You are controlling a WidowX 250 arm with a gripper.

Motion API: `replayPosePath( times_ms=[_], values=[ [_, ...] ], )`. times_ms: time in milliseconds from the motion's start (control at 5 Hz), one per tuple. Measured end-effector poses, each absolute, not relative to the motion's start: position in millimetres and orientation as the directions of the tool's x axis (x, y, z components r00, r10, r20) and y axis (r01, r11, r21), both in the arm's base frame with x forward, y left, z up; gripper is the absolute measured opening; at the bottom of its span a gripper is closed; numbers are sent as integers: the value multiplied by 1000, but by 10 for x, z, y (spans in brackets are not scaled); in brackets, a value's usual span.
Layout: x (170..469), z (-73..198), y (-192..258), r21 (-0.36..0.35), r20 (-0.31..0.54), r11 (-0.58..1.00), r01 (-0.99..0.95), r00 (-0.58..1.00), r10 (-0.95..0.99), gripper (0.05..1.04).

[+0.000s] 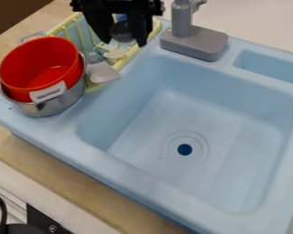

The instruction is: Put the blue spoon in the yellow pot

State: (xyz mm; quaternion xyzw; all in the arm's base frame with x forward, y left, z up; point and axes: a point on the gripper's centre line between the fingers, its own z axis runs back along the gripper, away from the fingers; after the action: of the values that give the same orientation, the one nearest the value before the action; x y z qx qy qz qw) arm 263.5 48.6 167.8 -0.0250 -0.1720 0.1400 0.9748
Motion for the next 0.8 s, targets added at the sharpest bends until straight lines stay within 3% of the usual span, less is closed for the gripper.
replayPosePath(
  times_ms=[200, 400, 800],
  values=[
    [2831, 1652, 590, -143, 314, 924, -355, 869, 383, 663],
    [3015, 1449, 705, -166, 244, 889, -426, 856, 456, 663],
    [3134, 1210, 871, -118, 252, 830, -545, 792, 556, 663]
  ],
)
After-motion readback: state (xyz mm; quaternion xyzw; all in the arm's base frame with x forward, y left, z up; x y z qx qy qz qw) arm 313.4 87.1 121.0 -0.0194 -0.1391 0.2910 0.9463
